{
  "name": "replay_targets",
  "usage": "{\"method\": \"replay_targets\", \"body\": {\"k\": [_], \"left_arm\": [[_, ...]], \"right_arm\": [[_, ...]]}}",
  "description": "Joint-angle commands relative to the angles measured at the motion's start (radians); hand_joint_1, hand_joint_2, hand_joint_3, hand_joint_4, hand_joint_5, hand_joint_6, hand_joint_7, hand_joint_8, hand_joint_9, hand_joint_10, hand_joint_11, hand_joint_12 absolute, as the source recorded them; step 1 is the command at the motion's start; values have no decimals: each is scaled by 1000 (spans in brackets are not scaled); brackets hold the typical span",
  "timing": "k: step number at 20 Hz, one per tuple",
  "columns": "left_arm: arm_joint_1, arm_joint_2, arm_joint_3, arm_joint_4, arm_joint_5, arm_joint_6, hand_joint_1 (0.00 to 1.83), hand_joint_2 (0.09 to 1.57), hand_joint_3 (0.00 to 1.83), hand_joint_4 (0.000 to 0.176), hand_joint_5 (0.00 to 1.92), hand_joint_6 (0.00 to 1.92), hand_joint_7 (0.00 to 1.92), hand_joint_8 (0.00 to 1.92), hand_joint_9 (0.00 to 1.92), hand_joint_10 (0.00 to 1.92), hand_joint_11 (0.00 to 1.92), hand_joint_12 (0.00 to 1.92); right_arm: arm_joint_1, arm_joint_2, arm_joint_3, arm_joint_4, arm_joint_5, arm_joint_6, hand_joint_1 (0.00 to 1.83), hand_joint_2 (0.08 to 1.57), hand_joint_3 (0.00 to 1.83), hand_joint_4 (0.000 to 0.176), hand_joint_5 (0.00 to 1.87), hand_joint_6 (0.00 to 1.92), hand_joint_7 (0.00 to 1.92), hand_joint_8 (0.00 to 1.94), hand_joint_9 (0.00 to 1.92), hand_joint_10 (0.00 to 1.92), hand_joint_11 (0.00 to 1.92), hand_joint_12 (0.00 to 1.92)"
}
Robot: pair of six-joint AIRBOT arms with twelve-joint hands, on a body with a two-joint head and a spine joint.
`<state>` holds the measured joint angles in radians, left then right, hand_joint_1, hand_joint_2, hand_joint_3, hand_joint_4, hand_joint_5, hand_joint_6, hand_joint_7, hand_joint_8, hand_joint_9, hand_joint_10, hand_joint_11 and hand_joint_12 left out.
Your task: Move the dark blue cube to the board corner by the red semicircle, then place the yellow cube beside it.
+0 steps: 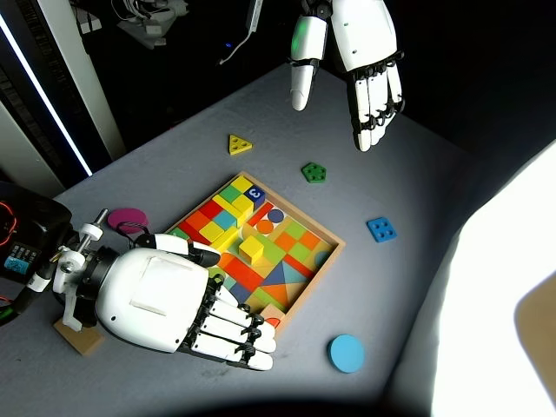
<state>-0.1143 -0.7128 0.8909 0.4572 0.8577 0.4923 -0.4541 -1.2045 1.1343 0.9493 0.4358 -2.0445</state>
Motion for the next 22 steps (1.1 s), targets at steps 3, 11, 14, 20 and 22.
{"method": "replay_targets", "body": {"k": [3, 11, 14, 20, 22], "left_arm": [[-8, 3, 5, 36, -73, 0, 0, 1232, 2, 35, 115, 1, 171, 2, 205, 0, 0, 774], [-8, 3, 7, 36, -76, 0, 0, 1224, 0, 31, 142, 8, 183, 4, 219, 5, 0, 799], [-8, 3, 9, 36, -76, -1, 0, 1222, 0, 37, 126, 2, 177, 2, 211, 3, 0, 780], [-11, 3, 15, 36, -76, -1, 0, 1231, 2, 33, 134, 3, 182, 2, 218, 4, 0, 784], [-12, 3, 16, 36, -76, -1, 0, 1231, 2, 29, 137, 3, 181, 0, 219, 2, 0, 809]], "right_arm": [[7, 13, 7, -11, 52, -4, 0, 1135, 3, 15, 767, 27, 142, 12, 0, 0, 0, 0], [61, 14, 7, -12, 72, 7, 0, 1135, 2, 17, 765, 21, 139, 6, 0, 0, 0, 0], [77, 13, 7, -13, 78, 13, 0, 1138, 3, 11, 771, 22, 142, 6, 0, 0, 0, 0], [119, 18, -42, -14, 80, 24, 0, 1132, 0, 18, 780, 22, 145, 4, 0, 0, 0, 0], [123, 18, -79, -27, 85, 24, 0, 1137, 2, 12, 776, 19, 133, 0, 0, 0, 0, 0]]}}
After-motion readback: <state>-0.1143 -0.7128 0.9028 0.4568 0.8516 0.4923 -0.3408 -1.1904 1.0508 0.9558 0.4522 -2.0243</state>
